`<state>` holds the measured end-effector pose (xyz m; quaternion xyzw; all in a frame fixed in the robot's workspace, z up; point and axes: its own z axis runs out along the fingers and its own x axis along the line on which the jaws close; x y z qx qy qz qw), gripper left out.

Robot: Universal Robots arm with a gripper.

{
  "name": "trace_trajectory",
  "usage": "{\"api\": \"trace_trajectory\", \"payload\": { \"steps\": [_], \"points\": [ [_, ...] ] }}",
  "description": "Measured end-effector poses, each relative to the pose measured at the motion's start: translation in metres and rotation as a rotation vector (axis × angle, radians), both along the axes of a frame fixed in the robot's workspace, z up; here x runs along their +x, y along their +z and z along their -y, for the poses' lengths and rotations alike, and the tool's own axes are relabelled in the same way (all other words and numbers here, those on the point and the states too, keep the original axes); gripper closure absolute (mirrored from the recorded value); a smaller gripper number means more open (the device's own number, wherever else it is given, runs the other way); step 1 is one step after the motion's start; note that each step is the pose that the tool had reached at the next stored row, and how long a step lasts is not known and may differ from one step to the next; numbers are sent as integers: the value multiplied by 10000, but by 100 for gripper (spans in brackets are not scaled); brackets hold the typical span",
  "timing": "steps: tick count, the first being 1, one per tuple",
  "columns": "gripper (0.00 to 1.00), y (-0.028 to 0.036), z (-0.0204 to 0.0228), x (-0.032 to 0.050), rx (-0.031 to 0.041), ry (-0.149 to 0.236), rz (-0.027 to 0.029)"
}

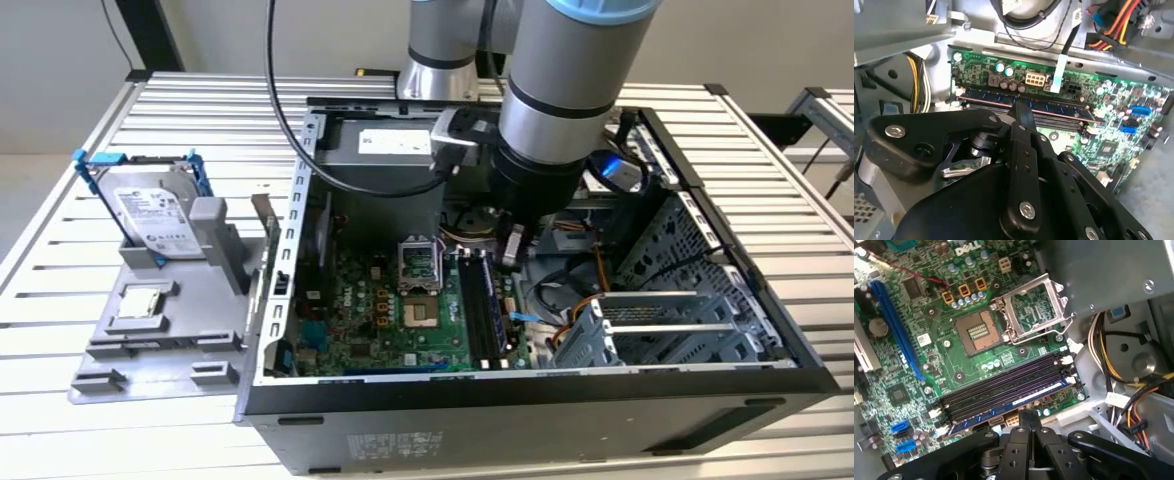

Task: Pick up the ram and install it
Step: 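Press down the ram until it locks into place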

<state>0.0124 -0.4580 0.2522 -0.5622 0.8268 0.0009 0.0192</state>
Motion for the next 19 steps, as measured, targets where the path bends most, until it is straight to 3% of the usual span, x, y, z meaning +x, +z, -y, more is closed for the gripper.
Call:
{"api": "trace_trajectory", "payload": {
  "steps": [12,19],
  "points": [
    [100,-1,0,-4,-2,1988,23],
    [100,-1,0,-10,-1,2269,27]
  ]
}}
